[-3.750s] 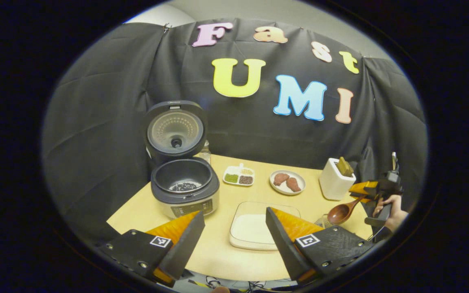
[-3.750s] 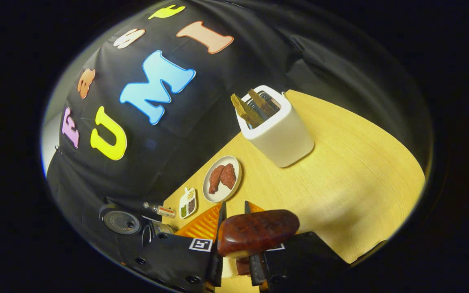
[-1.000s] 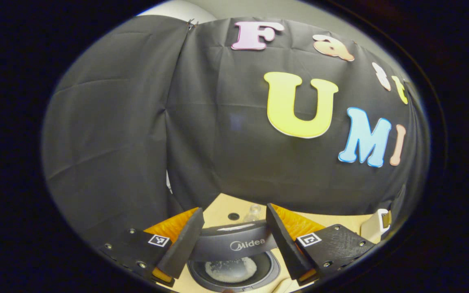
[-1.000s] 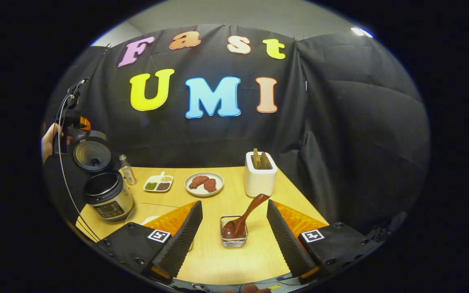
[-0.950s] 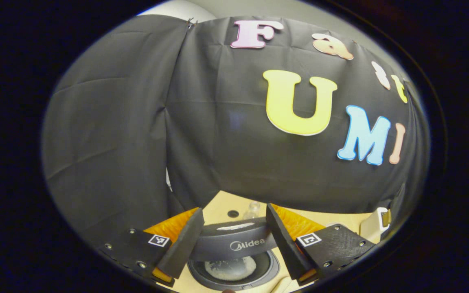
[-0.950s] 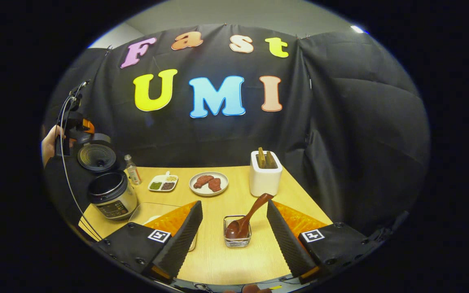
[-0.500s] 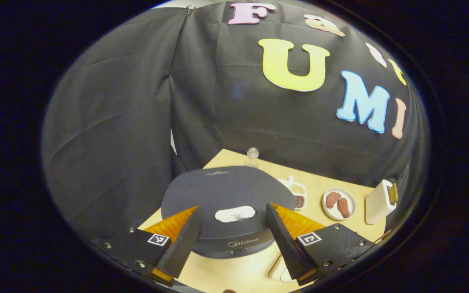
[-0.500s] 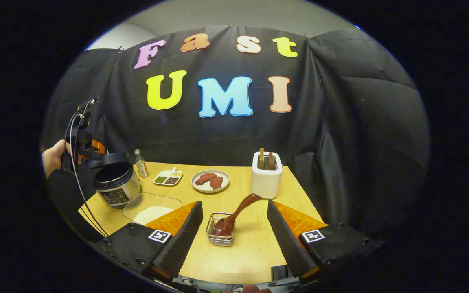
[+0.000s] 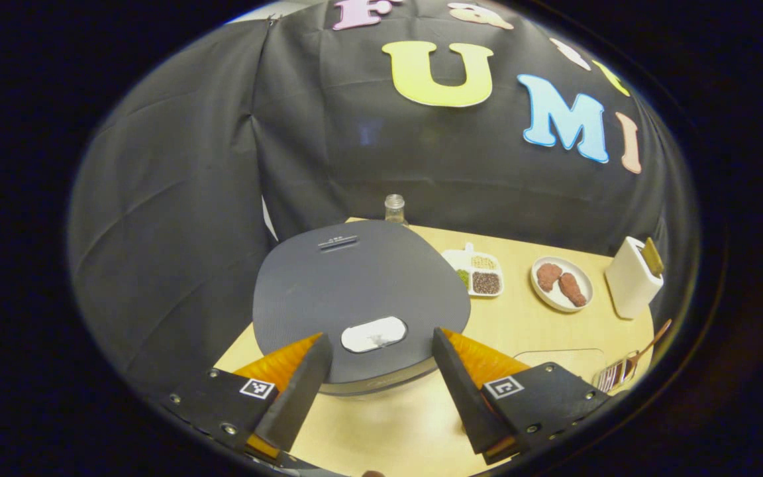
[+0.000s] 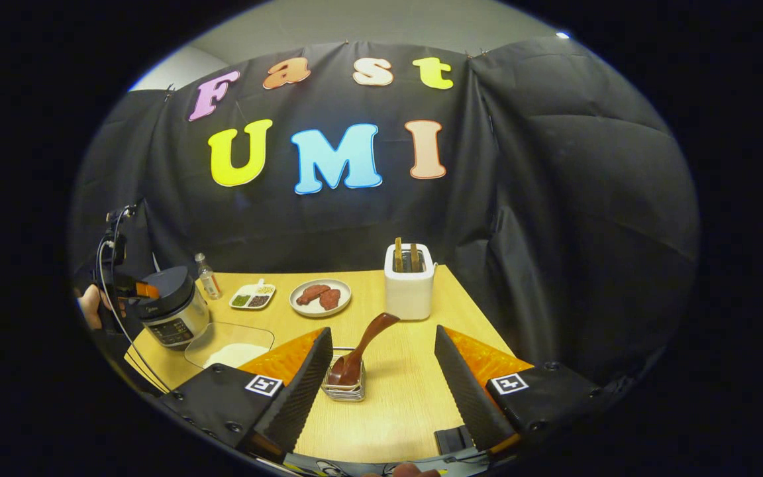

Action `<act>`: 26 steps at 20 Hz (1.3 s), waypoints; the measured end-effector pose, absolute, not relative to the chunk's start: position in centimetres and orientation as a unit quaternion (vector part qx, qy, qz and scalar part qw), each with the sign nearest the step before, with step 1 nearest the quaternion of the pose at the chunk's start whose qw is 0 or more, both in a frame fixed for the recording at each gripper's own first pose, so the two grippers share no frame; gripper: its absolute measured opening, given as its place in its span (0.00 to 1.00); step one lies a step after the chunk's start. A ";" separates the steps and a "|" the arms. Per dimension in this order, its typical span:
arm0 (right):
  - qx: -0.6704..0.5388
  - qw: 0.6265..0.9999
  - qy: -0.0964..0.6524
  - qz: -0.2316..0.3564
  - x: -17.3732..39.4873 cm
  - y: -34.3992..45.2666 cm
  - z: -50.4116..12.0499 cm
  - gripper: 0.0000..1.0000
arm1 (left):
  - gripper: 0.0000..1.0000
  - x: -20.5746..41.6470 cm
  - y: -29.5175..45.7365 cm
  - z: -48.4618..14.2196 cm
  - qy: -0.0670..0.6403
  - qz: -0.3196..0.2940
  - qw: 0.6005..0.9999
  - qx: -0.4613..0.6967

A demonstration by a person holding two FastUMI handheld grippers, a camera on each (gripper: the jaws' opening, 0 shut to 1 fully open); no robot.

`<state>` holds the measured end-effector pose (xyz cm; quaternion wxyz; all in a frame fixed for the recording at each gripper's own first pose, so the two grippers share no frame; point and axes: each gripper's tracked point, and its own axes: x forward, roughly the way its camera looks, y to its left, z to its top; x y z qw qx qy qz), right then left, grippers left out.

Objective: Close the left gripper, press the button to open the rice cooker; take a wooden spoon from the chopstick holder with the right hand, scoop a spoonful of rice and pour it into the rice cooker, then put the wooden spoon back into the chopstick holder.

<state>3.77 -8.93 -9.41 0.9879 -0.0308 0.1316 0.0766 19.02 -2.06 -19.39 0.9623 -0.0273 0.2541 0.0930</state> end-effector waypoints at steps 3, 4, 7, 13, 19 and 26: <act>-0.035 0.988 0.132 0.072 4.3 -8.3 -9.7 0.98 | 0.99 18.8 -2.2 -19.6 0.247 0.089 0.965 -0.027; -0.037 0.988 0.132 0.074 4.5 -7.9 -9.6 0.98 | 0.99 18.6 -1.9 -19.7 0.246 0.087 0.965 -0.023; -0.049 0.986 0.135 0.082 4.6 -6.4 -10.2 0.98 | 1.00 18.6 -1.9 -19.6 0.248 0.078 0.965 -0.029; -0.051 0.984 0.140 0.102 4.6 -3.6 -10.8 0.98 | 1.00 18.4 -2.2 -20.2 0.259 0.061 0.964 -0.008; -0.049 0.989 0.111 0.086 5.9 -3.7 -7.9 0.98 | 0.95 15.9 -5.5 -16.6 0.217 0.004 0.975 0.053; -0.056 0.996 0.041 0.057 7.1 -5.2 -0.6 0.98 | 0.94 9.0 -5.2 -2.0 0.086 -0.015 0.996 -0.015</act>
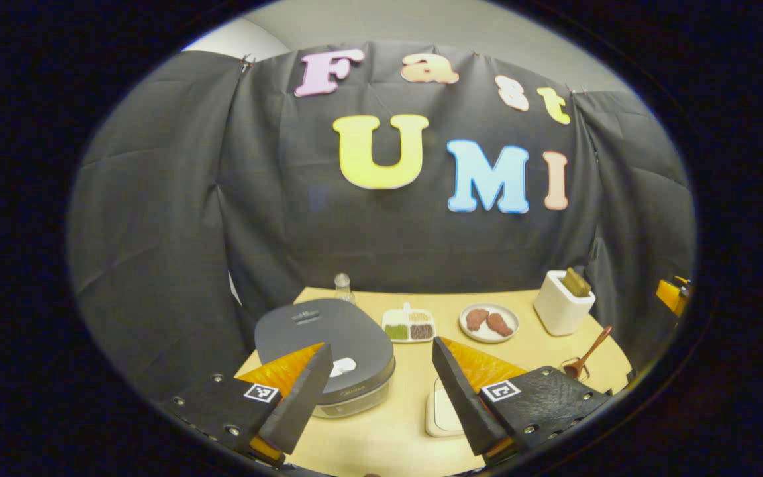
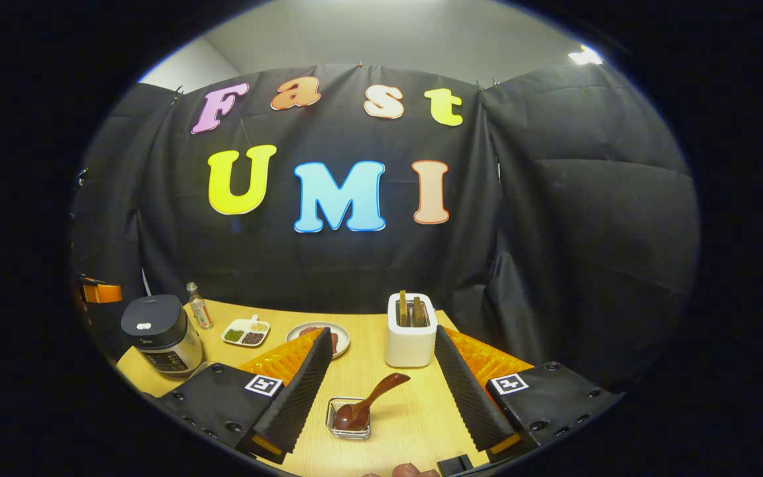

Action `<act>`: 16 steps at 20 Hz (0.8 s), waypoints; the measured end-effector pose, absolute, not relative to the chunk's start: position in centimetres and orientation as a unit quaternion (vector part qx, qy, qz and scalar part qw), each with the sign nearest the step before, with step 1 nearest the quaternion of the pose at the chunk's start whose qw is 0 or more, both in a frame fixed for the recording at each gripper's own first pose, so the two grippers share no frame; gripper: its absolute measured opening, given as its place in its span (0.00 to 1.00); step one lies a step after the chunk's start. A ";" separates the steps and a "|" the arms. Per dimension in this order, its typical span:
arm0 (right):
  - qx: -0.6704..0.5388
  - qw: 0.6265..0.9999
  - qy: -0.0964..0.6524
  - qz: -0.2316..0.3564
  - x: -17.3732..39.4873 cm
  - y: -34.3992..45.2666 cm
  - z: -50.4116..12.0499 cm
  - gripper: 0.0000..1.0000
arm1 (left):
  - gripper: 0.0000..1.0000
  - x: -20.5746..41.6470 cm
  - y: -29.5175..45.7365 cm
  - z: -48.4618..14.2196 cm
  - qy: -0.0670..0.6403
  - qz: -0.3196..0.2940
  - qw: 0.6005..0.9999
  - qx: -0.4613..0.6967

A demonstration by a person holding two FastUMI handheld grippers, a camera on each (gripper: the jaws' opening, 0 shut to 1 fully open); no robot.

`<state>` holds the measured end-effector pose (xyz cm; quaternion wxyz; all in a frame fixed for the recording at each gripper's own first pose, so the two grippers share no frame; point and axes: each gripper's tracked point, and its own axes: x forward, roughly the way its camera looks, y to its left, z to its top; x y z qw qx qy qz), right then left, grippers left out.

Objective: Close the left gripper, press the button to open the rice cooker; take a wooden spoon from the chopstick holder with the right hand, scoop a spoonful of rice and pour it into the rice cooker, then put the wooden spoon back into the chopstick holder.

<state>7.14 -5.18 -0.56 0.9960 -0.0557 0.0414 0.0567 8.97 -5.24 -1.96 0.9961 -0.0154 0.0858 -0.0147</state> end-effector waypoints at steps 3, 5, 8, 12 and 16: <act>-0.070 0.997 0.023 0.034 6.9 -6.4 2.1 0.98 | 0.94 5.4 -3.8 1.8 0.043 -0.012 0.999 -0.009; -0.077 0.997 0.011 0.021 6.4 -7.2 4.1 0.98 | 0.94 3.5 -2.9 4.2 0.019 -0.004 1.000 0.004; -0.086 0.996 -0.013 0.004 4.9 -8.1 6.5 0.98 | 0.93 1.1 -2.6 6.9 -0.021 0.004 1.000 0.011; -0.083 0.996 -0.027 -0.009 3.6 -8.1 7.1 0.98 | 0.94 0.1 -3.6 6.1 -0.029 -0.005 1.000 -0.007; -0.089 0.996 -0.020 0.011 4.0 -6.8 6.3 0.98 | 0.94 0.7 -4.3 3.8 -0.007 -0.008 1.000 -0.025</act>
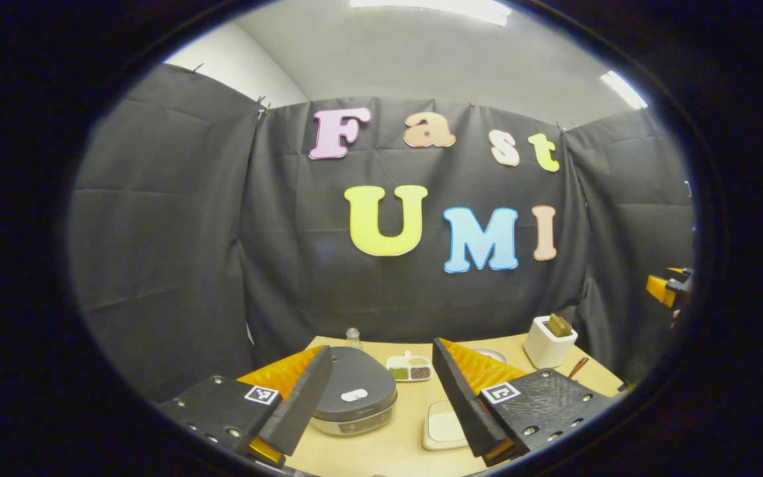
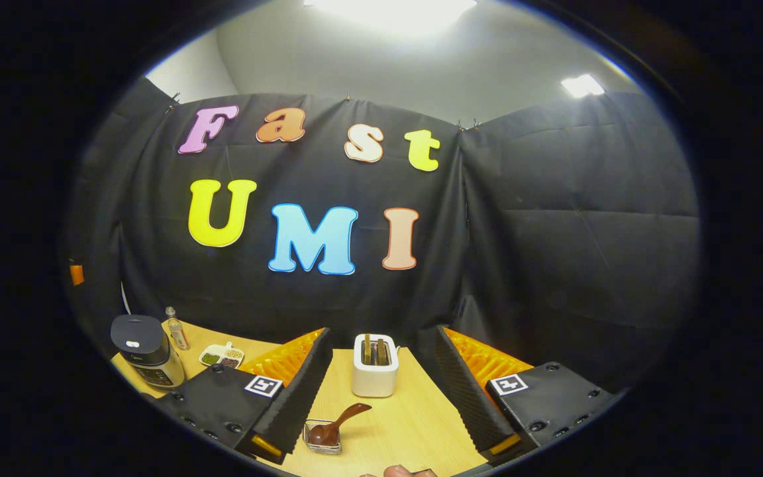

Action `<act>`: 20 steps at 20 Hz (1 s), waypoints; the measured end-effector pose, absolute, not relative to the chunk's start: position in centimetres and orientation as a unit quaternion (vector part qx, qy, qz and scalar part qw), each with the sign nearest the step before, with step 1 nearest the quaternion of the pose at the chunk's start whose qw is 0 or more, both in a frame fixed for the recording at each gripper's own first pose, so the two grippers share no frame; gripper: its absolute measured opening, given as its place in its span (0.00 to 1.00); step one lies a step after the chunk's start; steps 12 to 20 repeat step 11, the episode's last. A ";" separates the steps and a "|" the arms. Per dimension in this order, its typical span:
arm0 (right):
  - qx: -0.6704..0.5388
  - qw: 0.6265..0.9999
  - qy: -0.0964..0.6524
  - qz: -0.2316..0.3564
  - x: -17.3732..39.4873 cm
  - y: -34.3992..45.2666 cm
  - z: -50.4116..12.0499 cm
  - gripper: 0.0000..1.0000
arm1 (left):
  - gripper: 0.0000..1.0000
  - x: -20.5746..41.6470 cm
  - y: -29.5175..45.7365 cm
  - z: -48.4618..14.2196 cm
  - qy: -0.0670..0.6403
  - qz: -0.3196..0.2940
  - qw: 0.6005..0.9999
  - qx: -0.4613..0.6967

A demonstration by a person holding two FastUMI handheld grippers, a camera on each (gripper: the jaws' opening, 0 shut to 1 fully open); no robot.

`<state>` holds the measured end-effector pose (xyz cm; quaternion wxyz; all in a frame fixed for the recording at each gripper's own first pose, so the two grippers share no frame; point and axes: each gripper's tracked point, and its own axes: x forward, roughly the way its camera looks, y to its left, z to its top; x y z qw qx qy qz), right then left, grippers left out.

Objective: Close the left gripper, press the button to open the rice cooker; take a wooden spoon from the chopstick holder with the right hand, scoop a spoonful of rice and pour it into the rice cooker, then put the wooden spoon back into the chopstick holder.

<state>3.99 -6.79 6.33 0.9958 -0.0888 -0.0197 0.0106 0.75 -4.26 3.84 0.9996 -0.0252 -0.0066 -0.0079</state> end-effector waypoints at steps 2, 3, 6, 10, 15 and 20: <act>-0.096 0.995 -0.017 0.021 4.3 -6.1 6.1 0.98 | 0.95 1.0 -4.2 3.7 -0.004 -0.007 1.000 -0.029; -0.097 0.995 -0.014 0.026 4.4 -5.8 5.8 0.93 | 0.94 1.1 -4.1 3.7 -0.003 -0.006 1.000 -0.029; -0.093 0.995 0.002 0.040 4.6 -5.0 4.7 0.99 | 0.94 1.3 -4.3 3.3 0.000 -0.002 0.999 -0.033; -0.086 0.995 0.008 0.046 5.2 -5.0 4.5 0.97 | 0.94 1.4 -4.6 2.0 0.011 0.003 0.999 -0.043; -0.086 0.995 0.008 0.047 5.4 -5.0 4.4 0.97 | 0.94 1.4 -4.7 1.6 0.016 0.004 0.999 -0.045; -0.086 0.995 0.008 0.047 5.4 -5.0 4.4 0.97 | 0.94 1.4 -4.7 1.6 0.016 0.004 0.999 -0.045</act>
